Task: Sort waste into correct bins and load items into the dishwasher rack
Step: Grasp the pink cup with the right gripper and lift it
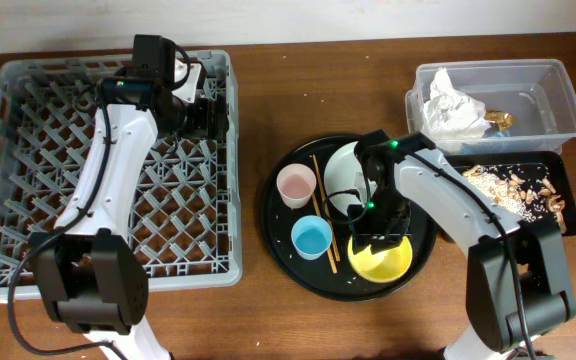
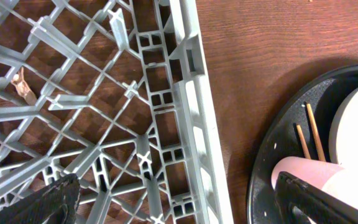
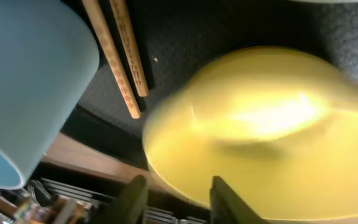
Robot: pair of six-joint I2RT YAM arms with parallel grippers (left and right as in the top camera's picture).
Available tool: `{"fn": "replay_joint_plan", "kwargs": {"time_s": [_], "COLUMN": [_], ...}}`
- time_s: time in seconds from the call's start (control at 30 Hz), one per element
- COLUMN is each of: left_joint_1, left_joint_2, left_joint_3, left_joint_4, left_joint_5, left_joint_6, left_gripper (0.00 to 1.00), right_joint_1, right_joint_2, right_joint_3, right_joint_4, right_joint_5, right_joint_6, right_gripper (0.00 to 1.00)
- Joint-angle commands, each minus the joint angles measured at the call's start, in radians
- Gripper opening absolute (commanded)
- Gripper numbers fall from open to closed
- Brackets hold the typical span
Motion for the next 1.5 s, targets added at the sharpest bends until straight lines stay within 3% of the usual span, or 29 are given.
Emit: {"fn": "replay_joint_plan", "kwargs": {"time_s": [0.0,0.07,0.1,0.17,0.23,0.37,0.43,0.5,0.67,0.9,0.97,1.03,1.1,1.23,1.27,1.4,1.47], "left_joint_1": [0.006,0.004,0.001,-0.015,-0.048,-0.087,-0.085,-0.015,0.111,0.111,0.111,0.111,0.111,0.111,0.111,0.111,0.111], "left_joint_2": [-0.023,-0.023,-0.023,-0.023,-0.023,-0.023,-0.023,-0.024,-0.025,-0.025,-0.025,-0.025,-0.025,-0.025,-0.025,-0.025,-0.025], "left_joint_3": [0.016,0.016,0.016,0.016,0.016,0.016,0.016,0.054,0.101,0.101,0.101,0.101,0.101,0.101,0.101,0.101,0.101], "left_joint_4": [0.002,0.000,-0.006,-0.018,-0.036,-0.078,-0.080,-0.092,-0.119,-0.118,-0.119,-0.122,-0.122,-0.122,-0.122,-0.122,-0.122], "left_joint_5": [0.001,0.036,0.087,0.143,0.174,0.240,0.278,0.292,0.338,0.337,0.337,0.337,0.338,0.337,0.337,0.337,0.338], "left_joint_6": [0.001,0.001,0.000,-0.004,-0.045,-0.137,-0.150,-0.156,-0.156,-0.155,-0.156,-0.155,-0.156,-0.155,-0.155,-0.155,-0.156], "left_gripper": [0.99,0.99,0.99,0.98,0.92,0.73,0.73,0.73,0.74,0.75,0.75,0.76,0.83,0.87,0.92,0.93,0.93], "right_joint_1": [0.004,-0.001,-0.013,-0.039,-0.075,-0.089,-0.074,-0.037,0.030,0.059,0.058,0.045,0.016,0.007,0.019,0.086,0.106], "right_joint_2": [-0.026,-0.033,-0.033,-0.033,-0.033,-0.025,-0.014,0.045,0.186,0.275,0.275,0.272,0.270,0.270,0.271,0.275,0.276], "right_joint_3": [0.053,0.161,0.236,0.314,0.370,0.375,0.375,0.375,0.375,0.375,0.375,0.399,0.497,0.632,0.629,0.505,0.430], "right_joint_4": [-0.005,-0.014,-0.021,-0.010,0.026,0.147,0.231,0.335,0.360,0.377,0.374,0.358,0.273,0.158,0.129,0.157,0.214], "right_joint_5": [0.005,0.006,0.010,0.009,0.008,0.005,0.010,0.040,0.042,0.042,0.041,0.026,0.027,0.028,0.031,0.108,0.120], "right_joint_6": [0.011,0.008,0.008,0.008,0.009,0.024,0.036,0.072,0.075,0.090,0.090,0.090,0.065,-0.022,-0.047,-0.072,-0.063], "right_gripper": [0.37,0.38,0.43,0.72,0.73,0.72,0.67,0.44,0.37,0.22,0.22,0.40,0.44,0.46,0.46,0.44,0.36]}}
